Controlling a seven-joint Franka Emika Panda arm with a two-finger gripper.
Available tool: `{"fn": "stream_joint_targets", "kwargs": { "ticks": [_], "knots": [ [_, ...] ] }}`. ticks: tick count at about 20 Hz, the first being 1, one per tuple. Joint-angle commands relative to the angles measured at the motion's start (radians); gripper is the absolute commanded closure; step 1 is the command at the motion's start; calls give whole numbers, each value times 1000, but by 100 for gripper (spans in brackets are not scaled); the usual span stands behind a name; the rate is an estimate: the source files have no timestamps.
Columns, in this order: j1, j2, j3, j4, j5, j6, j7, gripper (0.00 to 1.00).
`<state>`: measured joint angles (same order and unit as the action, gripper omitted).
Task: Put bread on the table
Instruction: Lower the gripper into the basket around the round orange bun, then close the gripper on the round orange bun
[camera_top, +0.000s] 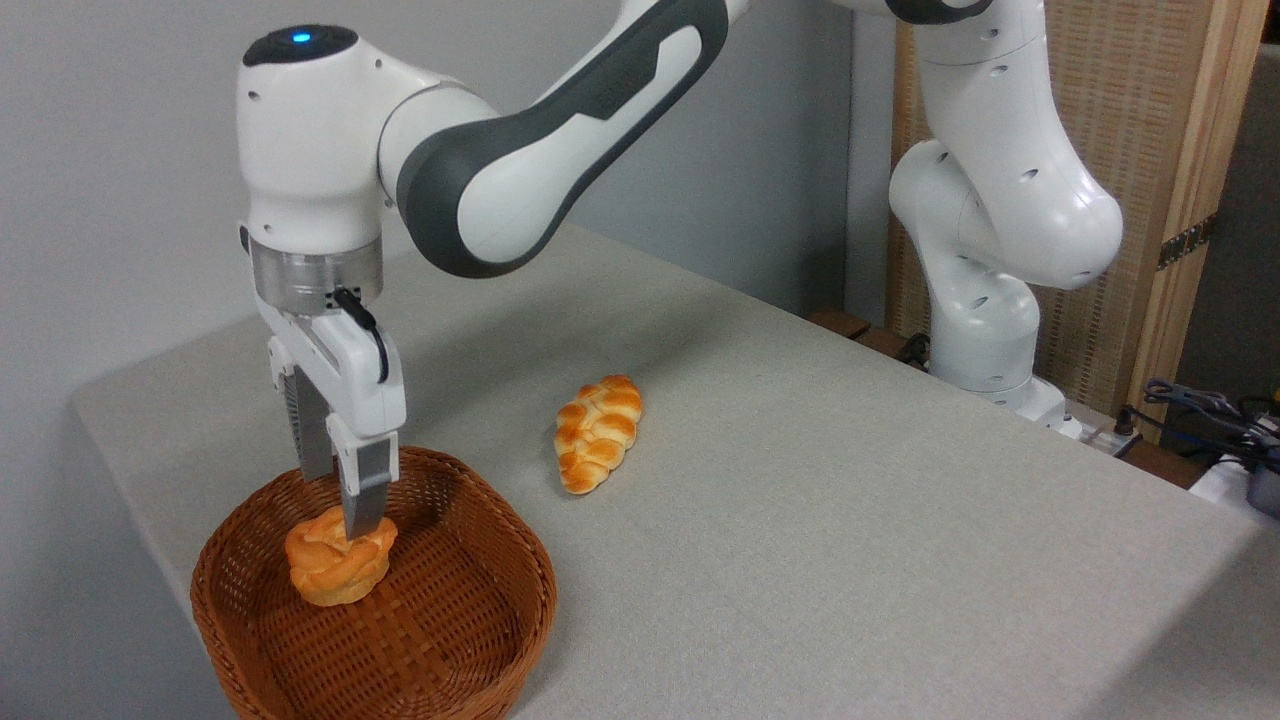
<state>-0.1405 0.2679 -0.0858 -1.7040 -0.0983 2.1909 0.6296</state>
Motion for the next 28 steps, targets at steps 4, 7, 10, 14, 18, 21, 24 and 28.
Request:
{"fn": "stream_joint_targets", "kwargs": {
  "ticks": [4, 7, 10, 14, 18, 21, 24, 28],
  "knots": [
    [27, 19, -5, -37, -8, 121, 24, 0],
    [27, 25, -5, -39, 5, 135, 33, 0],
    [27, 27, -3, -40, 17, 135, 39, 0],
    [27, 28, -6, -48, 17, 136, 39, 0],
    [27, 30, -6, -57, 17, 135, 47, 17],
    [27, 28, -6, -57, 17, 135, 61, 63],
    [27, 28, -6, -57, 17, 132, 93, 67],
    [29, 28, -6, -57, 17, 132, 93, 67]
  ]
}}
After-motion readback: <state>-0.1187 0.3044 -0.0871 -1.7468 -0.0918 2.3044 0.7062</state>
